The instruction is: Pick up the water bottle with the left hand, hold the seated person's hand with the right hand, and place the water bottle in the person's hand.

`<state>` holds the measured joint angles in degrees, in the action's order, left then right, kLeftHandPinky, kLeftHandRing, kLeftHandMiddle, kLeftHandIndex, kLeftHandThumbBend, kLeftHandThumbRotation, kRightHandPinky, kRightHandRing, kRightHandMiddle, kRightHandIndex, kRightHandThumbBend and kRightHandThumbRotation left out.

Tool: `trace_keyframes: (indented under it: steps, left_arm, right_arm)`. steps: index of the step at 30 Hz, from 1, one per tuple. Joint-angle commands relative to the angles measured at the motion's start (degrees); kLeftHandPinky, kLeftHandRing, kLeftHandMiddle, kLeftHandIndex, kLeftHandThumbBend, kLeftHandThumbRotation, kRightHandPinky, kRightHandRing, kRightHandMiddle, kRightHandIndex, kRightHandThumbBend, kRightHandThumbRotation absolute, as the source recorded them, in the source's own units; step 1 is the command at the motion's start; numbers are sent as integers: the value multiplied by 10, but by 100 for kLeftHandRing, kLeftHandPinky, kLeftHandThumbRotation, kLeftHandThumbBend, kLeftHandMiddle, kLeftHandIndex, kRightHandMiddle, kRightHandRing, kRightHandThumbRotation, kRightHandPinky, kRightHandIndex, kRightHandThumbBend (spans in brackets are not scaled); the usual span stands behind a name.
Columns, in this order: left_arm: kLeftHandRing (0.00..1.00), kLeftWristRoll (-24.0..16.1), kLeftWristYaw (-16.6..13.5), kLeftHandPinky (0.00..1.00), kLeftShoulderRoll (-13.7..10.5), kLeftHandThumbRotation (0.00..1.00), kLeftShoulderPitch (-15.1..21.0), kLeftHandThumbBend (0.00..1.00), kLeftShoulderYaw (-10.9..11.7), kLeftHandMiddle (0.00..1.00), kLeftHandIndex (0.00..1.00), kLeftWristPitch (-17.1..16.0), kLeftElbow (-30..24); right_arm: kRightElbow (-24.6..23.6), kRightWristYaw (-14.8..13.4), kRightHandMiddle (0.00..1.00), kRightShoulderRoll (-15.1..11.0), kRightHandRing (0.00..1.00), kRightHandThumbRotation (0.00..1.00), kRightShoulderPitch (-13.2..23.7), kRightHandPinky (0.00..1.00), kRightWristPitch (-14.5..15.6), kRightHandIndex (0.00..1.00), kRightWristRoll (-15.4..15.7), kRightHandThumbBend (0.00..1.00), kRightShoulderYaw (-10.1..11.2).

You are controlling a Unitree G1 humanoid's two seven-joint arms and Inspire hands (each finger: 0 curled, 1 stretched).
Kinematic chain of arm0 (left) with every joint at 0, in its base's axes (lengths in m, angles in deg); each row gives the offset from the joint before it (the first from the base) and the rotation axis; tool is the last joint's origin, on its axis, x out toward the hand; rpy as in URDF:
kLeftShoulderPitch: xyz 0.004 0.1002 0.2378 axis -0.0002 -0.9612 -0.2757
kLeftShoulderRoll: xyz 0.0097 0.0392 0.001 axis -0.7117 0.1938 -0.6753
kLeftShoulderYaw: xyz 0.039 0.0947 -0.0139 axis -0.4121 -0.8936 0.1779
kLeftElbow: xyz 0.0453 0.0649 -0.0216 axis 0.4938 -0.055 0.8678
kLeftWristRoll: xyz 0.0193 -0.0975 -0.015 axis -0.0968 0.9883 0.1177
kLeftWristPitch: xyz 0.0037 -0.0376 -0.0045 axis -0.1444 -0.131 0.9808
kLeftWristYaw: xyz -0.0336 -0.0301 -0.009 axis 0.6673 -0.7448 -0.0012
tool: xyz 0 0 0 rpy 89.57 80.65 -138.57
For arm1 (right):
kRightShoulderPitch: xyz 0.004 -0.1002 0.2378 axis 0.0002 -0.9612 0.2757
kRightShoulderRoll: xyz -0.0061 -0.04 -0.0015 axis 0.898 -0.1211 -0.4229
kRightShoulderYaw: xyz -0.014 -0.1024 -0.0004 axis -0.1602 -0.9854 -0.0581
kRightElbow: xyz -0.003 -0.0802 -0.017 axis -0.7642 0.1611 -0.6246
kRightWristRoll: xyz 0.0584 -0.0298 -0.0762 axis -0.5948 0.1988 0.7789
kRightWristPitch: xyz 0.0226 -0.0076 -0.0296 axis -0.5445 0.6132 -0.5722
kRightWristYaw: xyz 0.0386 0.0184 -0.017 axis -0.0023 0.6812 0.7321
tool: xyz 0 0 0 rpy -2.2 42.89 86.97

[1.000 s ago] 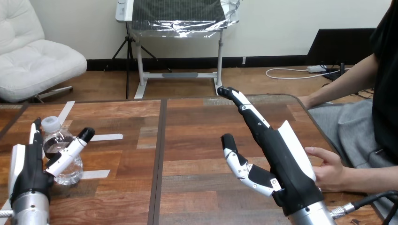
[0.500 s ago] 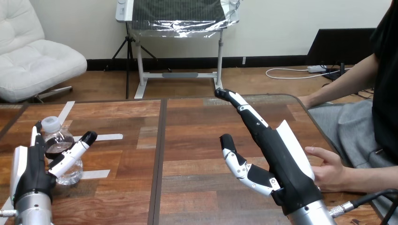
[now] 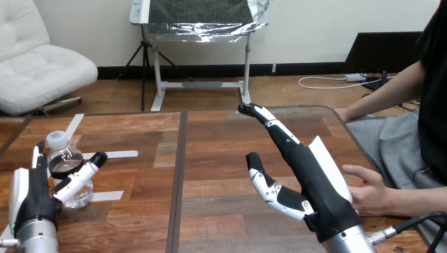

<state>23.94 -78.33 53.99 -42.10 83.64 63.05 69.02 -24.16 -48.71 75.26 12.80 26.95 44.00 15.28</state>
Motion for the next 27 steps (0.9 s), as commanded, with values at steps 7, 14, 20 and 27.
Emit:
trace_keyframes:
  steps: [7, 14, 20, 27]
  left_arm:
    - [89, -6, -11, 81, -17, 50, 33, 84, -5, 91, 93, -14, -11]
    - [85, -9, -16, 78, -15, 39, 29, 75, -8, 87, 88, -10, -20]
    - [80, -22, -22, 74, -18, 30, 28, 70, -15, 82, 84, -2, -23]
    - [75, -31, -28, 70, -16, 19, 31, 66, -16, 78, 79, 1, -19]
  right_arm:
    - [-18, 3, 95, 0, 98, 0, 39, 100, -5, 88, -8, 3, 8]
    - [-18, 3, 94, -1, 97, 0, 39, 100, -7, 87, -8, 3, 9]
    - [-20, 5, 92, -1, 96, 0, 39, 100, -5, 86, -10, 2, 9]
    - [-16, 8, 91, -3, 94, 0, 40, 100, -12, 85, -15, 2, 11]
